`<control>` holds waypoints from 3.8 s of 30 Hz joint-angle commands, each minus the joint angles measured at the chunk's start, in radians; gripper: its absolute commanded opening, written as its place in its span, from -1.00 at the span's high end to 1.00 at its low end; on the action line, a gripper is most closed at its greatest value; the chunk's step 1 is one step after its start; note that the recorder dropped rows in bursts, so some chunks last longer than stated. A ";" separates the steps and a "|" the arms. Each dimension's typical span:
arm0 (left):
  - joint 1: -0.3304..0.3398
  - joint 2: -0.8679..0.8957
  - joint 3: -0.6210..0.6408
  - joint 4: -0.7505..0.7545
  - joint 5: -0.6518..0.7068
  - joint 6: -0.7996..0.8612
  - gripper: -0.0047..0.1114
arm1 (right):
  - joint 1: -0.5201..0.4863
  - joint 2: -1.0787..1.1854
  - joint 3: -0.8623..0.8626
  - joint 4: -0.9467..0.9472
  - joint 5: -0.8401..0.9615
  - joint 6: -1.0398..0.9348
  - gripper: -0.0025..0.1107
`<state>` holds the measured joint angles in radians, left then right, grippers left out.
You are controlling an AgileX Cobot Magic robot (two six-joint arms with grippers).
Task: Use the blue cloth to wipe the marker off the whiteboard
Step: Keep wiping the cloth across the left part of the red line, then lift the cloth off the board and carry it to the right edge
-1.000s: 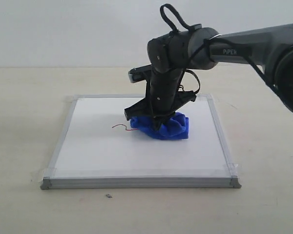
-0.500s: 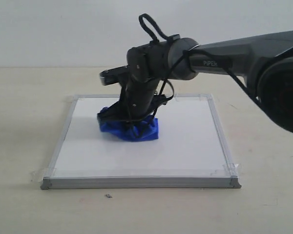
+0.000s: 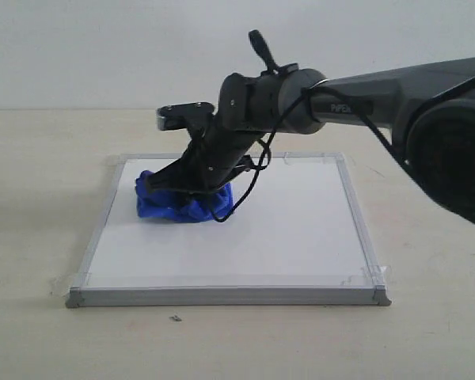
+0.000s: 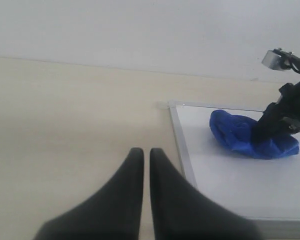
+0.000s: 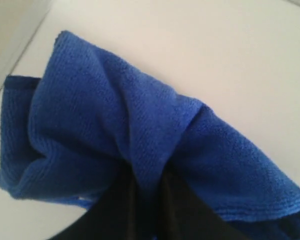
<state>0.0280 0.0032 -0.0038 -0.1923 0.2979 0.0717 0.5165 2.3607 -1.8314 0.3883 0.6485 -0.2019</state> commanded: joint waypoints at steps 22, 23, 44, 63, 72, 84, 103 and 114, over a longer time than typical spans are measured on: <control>0.002 -0.003 0.004 -0.005 -0.003 0.002 0.84 | 0.095 0.047 -0.126 -0.036 0.082 -0.093 0.96; 0.002 -0.003 0.004 -0.005 -0.003 0.002 0.84 | 0.095 0.047 -0.126 -0.072 0.070 -0.047 0.96; 0.002 -0.003 0.004 -0.005 -0.003 0.002 0.84 | 0.061 0.055 -0.126 -0.039 0.076 -0.082 0.96; 0.002 -0.003 0.004 -0.005 -0.003 0.002 0.84 | 0.044 0.055 -0.126 -0.160 0.169 -0.048 0.96; 0.002 -0.003 0.004 -0.005 -0.003 0.002 0.84 | 0.014 -0.054 -0.126 -0.549 0.324 0.168 0.96; 0.002 -0.003 0.004 -0.005 -0.003 0.002 0.84 | -0.128 -0.297 -0.114 -0.698 0.573 0.255 0.96; 0.002 -0.003 0.004 -0.005 -0.003 0.002 0.84 | -0.338 -0.550 0.415 -0.711 0.562 -0.895 0.96; 0.002 -0.003 0.004 -0.005 -0.003 0.002 0.84 | -0.338 -0.425 0.453 -0.713 0.292 -1.304 0.96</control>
<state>0.0280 0.0032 -0.0038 -0.1923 0.2979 0.0717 0.1853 1.9129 -1.3835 -0.3224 0.9740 -1.4416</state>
